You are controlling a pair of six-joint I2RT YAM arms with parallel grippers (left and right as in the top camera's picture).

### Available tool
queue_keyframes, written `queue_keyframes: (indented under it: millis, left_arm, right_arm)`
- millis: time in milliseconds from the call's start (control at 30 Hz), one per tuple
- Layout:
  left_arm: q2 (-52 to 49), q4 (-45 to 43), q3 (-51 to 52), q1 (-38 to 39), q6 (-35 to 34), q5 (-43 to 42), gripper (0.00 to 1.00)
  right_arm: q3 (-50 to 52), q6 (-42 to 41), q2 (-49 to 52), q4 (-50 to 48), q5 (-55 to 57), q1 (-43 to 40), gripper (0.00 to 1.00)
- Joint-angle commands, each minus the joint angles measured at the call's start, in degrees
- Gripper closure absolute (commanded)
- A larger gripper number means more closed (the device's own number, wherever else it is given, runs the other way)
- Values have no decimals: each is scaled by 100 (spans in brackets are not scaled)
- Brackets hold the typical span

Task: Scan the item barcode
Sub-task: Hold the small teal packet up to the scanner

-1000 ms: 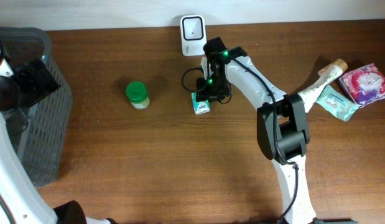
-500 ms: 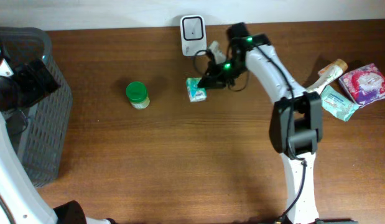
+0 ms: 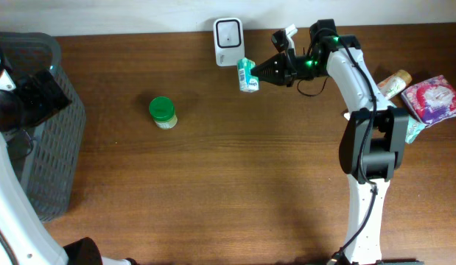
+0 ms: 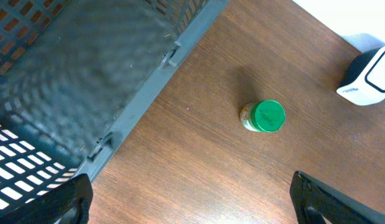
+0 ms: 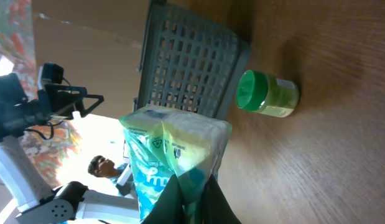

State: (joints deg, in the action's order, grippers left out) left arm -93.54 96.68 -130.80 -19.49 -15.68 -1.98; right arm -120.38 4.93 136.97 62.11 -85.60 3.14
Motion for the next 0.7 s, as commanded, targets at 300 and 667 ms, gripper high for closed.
queue_keyframes:
  millis: [300,667]
  left_arm:
    - [57,2,-11,-17,-35,-22,1]
    - [57,2,-11,-17,-35,-20,1]
  right_arm:
    - [-81,66,-170,-20,-306,179,96]
    - [-129,-1519,-173,-149,4004,719,96]
